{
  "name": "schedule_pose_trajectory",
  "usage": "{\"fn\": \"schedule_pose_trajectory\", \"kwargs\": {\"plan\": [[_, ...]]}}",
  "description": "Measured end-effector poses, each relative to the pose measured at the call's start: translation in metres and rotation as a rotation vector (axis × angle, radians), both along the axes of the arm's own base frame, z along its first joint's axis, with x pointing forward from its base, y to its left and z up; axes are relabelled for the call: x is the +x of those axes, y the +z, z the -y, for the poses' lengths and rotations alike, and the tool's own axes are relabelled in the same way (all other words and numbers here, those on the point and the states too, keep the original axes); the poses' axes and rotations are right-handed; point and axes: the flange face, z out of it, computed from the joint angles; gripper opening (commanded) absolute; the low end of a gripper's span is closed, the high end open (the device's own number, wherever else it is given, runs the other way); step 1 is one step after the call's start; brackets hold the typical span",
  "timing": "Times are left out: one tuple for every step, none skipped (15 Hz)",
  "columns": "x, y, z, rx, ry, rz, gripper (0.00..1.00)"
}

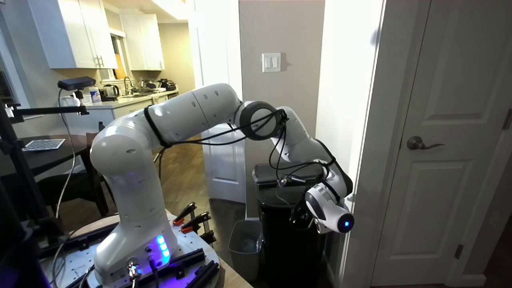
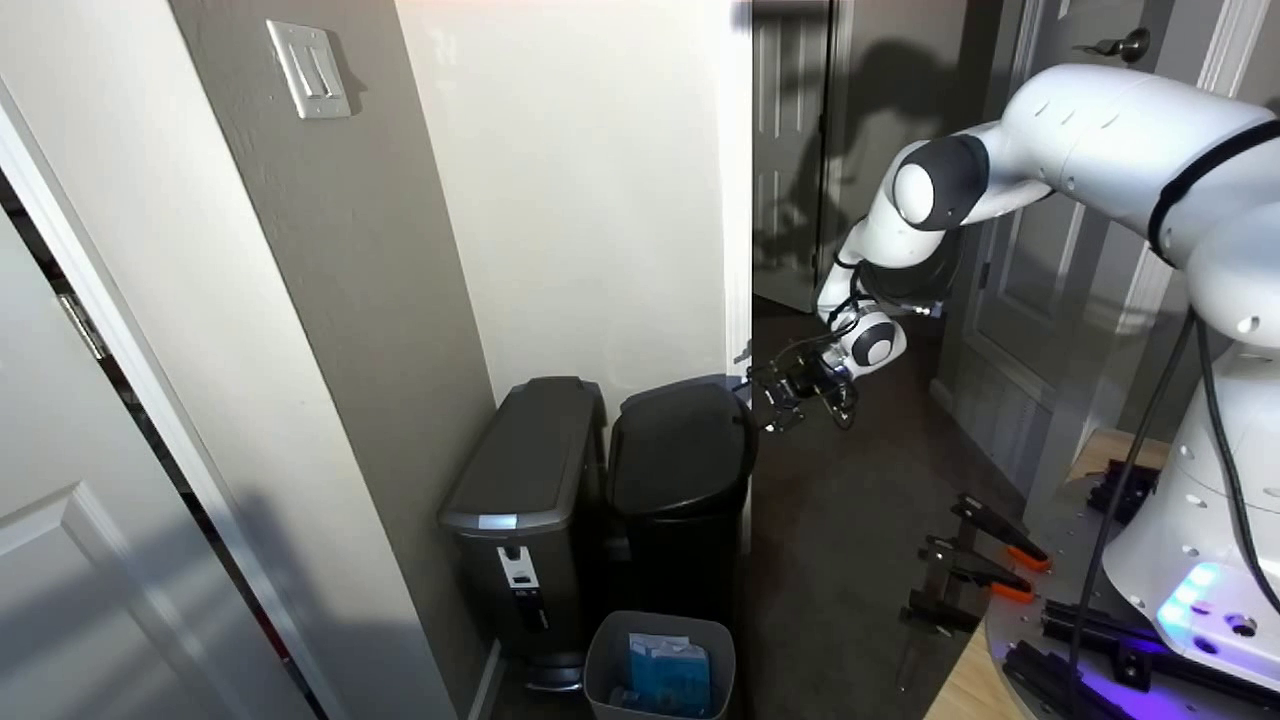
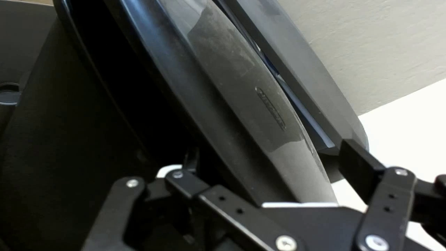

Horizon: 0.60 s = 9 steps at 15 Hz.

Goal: Open the lid of the black bin

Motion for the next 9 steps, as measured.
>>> {"fn": "schedule_pose_trajectory", "kwargs": {"plan": [[-0.001, 0.004, -0.002, -0.003, 0.004, 0.009, 1.00], [-0.001, 0.009, -0.004, -0.006, 0.008, 0.017, 1.00], [-0.001, 0.013, -0.006, -0.010, 0.013, 0.025, 1.00], [-0.001, 0.018, -0.009, -0.014, 0.020, 0.033, 1.00], [0.000, 0.022, -0.013, -0.018, 0.028, 0.041, 1.00], [0.001, 0.027, -0.017, -0.020, 0.035, 0.048, 1.00], [0.003, 0.031, -0.021, -0.022, 0.044, 0.056, 1.00], [0.004, 0.036, -0.026, -0.024, 0.053, 0.064, 1.00], [0.006, 0.039, -0.032, -0.026, 0.063, 0.072, 1.00]]}}
